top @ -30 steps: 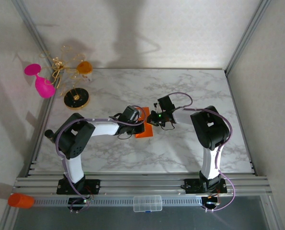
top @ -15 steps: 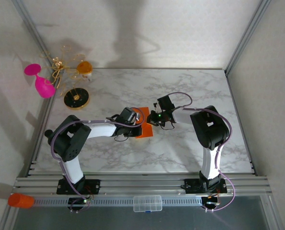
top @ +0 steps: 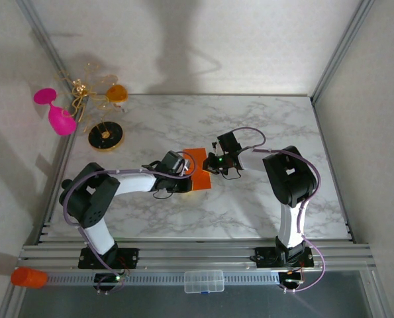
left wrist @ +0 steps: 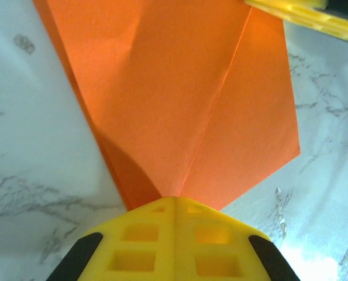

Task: Fold a paper plane with a square sheet of paper (pick it up from the middle)
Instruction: Fold the triangle a second time at the center of the table.

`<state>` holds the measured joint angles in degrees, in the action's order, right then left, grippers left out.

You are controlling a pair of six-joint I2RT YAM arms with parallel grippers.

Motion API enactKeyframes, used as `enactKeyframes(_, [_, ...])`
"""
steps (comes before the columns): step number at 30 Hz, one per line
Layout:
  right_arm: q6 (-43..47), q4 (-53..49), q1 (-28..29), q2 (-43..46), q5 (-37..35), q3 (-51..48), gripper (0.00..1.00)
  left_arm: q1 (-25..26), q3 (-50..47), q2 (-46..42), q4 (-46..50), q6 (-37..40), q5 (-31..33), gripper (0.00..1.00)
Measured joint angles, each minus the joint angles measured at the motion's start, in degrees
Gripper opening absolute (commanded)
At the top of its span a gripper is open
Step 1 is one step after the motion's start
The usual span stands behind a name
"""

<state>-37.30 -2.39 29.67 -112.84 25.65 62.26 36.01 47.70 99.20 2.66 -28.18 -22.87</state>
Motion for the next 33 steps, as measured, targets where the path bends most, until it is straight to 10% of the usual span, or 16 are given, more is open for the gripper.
enactKeyframes(23, [0.0,0.04,0.0,-0.17,0.11,0.66,0.03,-0.13,2.97,-4.94,13.64,3.15,1.9,0.0])
enactKeyframes(33, [-1.95,0.42,-0.07,2.69,-0.11,1.07,0.28,-2.03,6.58,-6.27,4.17,-6.29,5.75,0.04])
